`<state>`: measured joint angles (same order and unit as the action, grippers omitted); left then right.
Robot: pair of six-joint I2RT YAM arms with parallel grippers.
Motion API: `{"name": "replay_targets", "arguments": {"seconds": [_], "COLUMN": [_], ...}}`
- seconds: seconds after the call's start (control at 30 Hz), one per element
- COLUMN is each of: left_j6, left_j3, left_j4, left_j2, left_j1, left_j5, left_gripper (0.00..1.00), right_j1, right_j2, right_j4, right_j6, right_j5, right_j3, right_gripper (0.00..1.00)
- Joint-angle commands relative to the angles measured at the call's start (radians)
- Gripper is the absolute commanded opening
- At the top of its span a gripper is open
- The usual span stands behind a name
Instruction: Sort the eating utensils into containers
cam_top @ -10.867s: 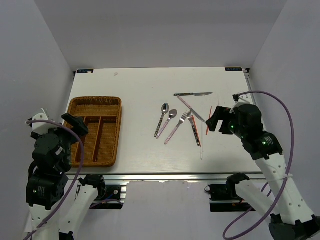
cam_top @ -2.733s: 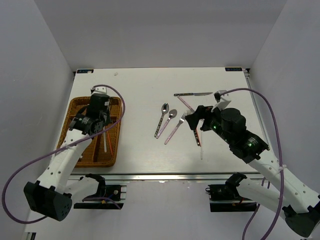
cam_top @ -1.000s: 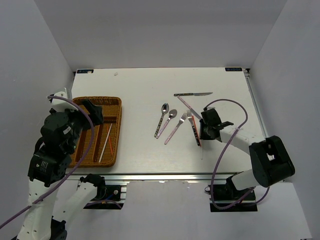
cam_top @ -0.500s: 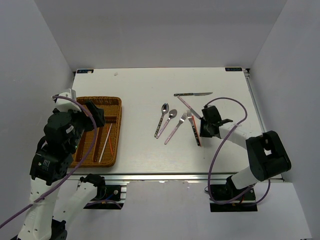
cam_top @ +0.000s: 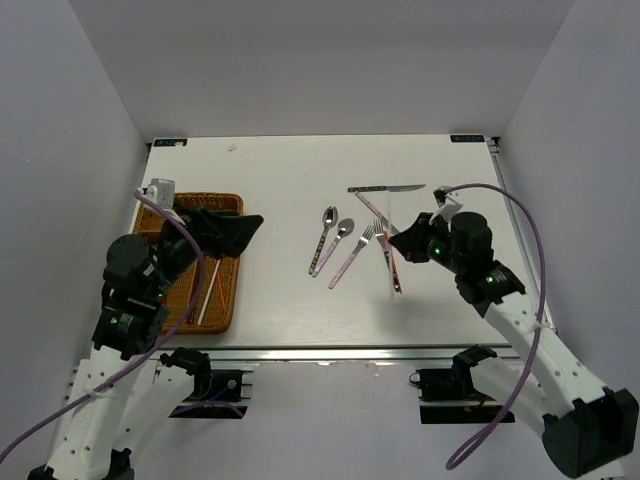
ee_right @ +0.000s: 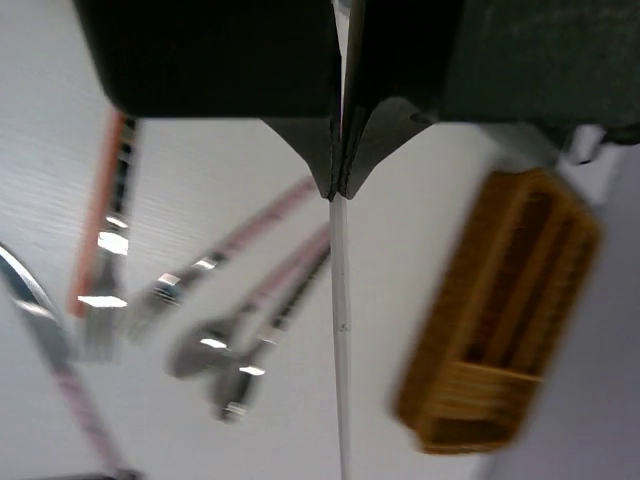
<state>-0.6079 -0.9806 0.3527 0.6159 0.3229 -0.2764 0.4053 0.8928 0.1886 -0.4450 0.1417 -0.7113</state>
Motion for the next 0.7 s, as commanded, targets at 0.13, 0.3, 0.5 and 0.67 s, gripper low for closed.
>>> {"name": "replay_targets", "arguments": {"seconds": [0.13,0.3,0.5,0.67], "left_j6": [-0.385,-0.331,-0.288,-0.26], "left_j3": [0.24,0.253,0.272,0.273], "left_j4": [-0.698,-0.692,-0.693,-0.664], "left_j2": [0.042,0.076,0.131,0.163], "left_j1": [0.004,0.024,0.074,0.088], "left_j5": [-0.336,-0.333,-0.323,-0.311], "left_gripper": [0.98,0.98,0.94,0.92], "right_j1": [0.107,0.232,0.366,0.426], "right_j2": [-0.101,-0.051,0.06,0.149], "right_j4": [-0.623,-0.615,-0.621,-0.633], "right_j6": [-0.382,-0.377,-0.35,-0.337], "right_j5": [0.458,0.4,0.317,0.288], "right_j3": [0.116,0.02,-0.076,-0.129], "right_gripper": [0.0,0.0,0.0,0.0]}}
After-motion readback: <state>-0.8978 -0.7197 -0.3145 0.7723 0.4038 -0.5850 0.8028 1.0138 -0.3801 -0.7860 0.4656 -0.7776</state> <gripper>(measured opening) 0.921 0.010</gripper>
